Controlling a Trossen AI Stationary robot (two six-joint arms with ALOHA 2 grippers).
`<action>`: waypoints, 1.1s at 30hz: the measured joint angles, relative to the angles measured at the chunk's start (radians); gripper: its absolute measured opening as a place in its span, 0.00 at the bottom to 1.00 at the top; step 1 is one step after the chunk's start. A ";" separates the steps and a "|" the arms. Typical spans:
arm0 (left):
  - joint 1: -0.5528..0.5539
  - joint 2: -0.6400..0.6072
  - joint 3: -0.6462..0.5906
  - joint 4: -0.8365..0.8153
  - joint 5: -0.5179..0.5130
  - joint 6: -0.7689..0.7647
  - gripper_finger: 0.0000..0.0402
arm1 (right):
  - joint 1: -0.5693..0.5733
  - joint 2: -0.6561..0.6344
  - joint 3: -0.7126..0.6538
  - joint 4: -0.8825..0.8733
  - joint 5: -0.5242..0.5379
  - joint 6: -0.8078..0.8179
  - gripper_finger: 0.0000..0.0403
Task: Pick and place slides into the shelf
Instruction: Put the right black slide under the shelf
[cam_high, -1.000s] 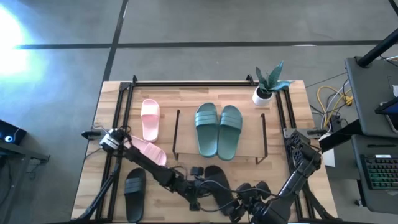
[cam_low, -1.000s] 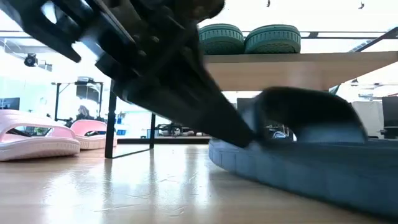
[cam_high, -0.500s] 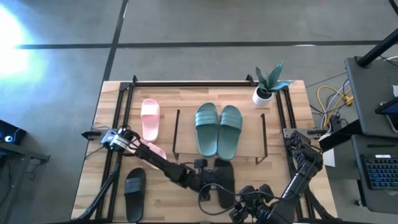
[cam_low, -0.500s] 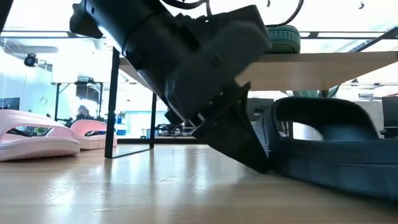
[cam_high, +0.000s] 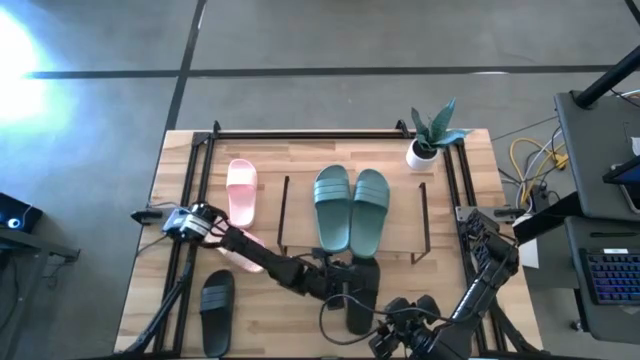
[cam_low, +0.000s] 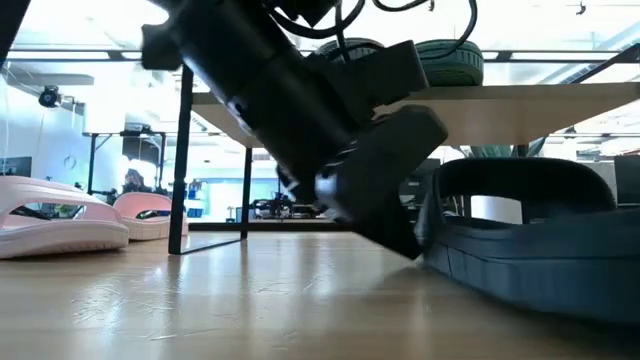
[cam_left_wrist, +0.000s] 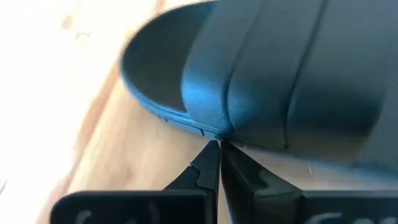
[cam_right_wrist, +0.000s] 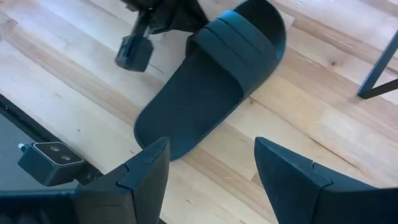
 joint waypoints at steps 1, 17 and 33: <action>0.005 0.000 -0.002 0.017 0.000 0.000 0.00 | 0.000 0.000 0.000 0.001 0.000 -0.001 0.56; -0.038 -0.074 -0.019 -0.201 0.174 -0.011 0.00 | 0.000 0.000 -0.040 0.023 -0.129 -0.052 0.56; -0.271 -0.705 -0.552 -0.191 -0.092 -0.370 0.00 | -0.030 0.001 -0.319 0.147 0.122 -0.322 0.56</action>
